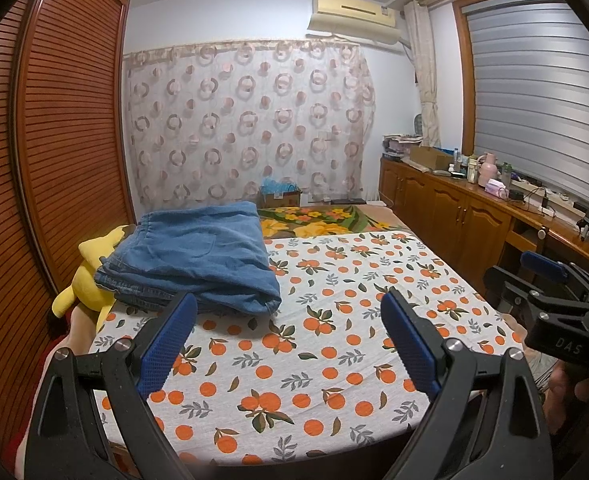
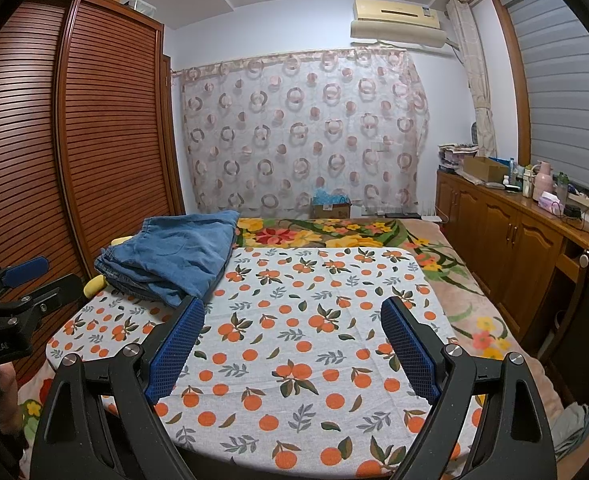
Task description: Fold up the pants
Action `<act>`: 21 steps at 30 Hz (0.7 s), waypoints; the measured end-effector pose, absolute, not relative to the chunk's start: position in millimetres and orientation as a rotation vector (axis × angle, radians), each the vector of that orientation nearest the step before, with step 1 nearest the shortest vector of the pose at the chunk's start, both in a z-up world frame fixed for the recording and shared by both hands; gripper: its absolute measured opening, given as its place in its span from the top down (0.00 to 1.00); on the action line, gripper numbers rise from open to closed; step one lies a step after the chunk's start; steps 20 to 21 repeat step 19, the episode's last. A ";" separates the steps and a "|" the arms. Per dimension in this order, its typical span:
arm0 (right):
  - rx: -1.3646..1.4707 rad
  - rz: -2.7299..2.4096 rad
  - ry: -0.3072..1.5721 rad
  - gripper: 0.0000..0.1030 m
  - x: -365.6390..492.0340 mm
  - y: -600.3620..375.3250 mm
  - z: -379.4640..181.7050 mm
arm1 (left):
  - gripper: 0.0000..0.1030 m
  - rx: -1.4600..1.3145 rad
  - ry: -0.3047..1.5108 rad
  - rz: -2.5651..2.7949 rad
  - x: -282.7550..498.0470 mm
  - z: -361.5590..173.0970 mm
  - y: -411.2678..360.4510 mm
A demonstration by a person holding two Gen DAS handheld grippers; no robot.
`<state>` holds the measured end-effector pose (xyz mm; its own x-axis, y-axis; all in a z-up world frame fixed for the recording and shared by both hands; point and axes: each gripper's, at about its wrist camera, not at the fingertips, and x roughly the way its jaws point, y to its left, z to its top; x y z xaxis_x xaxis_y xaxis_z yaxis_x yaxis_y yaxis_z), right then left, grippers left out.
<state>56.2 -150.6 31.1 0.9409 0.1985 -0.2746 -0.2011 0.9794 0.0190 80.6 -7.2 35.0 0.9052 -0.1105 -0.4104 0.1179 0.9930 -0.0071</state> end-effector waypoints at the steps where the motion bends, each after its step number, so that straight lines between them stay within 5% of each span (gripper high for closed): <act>1: -0.010 0.204 0.278 0.12 56.1 -150.6 31.1 | 0.09 0.019 0.422 -0.117 80.6 34.9 -7.2; 21: -0.007 0.201 0.275 0.12 55.8 -148.5 31.4 | 0.09 0.017 0.421 -0.119 79.9 33.1 -7.1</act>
